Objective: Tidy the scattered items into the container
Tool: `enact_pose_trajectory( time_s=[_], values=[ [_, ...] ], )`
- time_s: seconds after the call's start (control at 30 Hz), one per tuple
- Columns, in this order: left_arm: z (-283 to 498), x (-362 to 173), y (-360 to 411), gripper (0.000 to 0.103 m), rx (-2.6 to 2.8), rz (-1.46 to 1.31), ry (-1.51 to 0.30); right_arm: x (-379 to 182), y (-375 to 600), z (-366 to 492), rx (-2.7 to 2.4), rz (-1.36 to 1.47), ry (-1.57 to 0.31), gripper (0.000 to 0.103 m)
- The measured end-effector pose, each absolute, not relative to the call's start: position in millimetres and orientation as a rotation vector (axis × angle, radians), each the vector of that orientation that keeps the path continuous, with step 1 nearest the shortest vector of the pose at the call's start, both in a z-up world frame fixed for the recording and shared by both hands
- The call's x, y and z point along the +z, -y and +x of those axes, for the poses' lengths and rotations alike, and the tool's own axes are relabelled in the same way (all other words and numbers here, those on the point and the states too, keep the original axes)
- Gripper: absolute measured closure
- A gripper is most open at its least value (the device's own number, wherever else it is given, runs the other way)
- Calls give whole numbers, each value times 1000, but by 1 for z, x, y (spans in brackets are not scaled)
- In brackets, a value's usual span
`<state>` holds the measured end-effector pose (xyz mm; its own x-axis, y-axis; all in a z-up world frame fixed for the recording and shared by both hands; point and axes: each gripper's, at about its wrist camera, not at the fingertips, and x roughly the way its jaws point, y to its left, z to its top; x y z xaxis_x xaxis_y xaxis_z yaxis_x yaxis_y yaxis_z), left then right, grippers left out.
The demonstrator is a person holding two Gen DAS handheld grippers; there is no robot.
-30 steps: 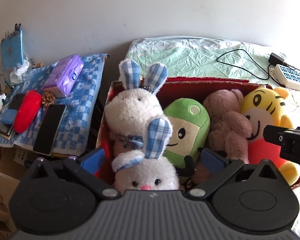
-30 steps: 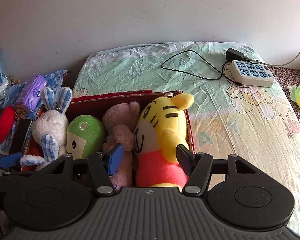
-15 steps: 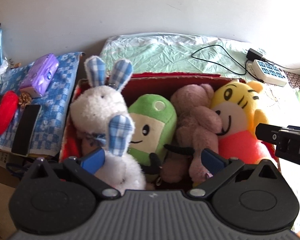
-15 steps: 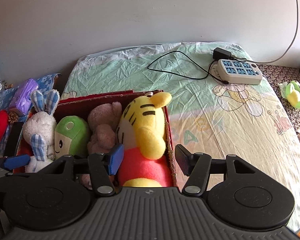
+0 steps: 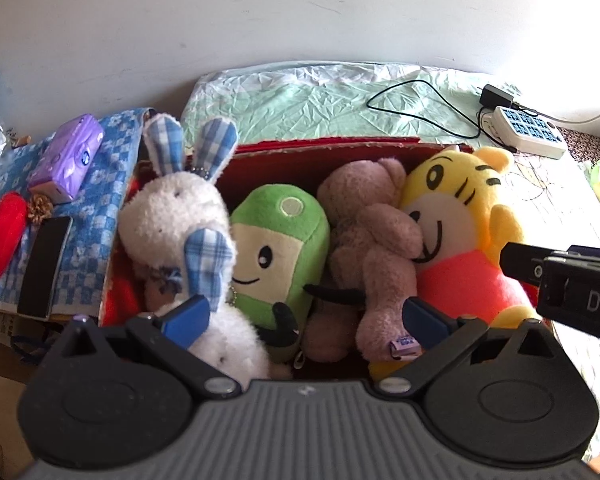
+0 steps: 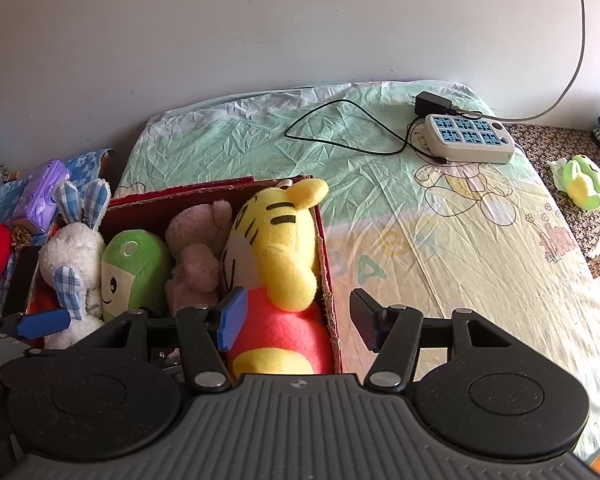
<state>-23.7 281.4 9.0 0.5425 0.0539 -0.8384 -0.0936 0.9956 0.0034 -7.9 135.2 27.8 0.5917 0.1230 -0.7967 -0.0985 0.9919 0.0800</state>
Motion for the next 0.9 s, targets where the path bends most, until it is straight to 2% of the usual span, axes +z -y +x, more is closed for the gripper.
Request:
enact_pose_trajectory(
  time_s=[0.9],
  values=[
    [-20,6,-268,1,66,-25,-1010,27,-129,-11,118,35,-933,43]
  ],
)
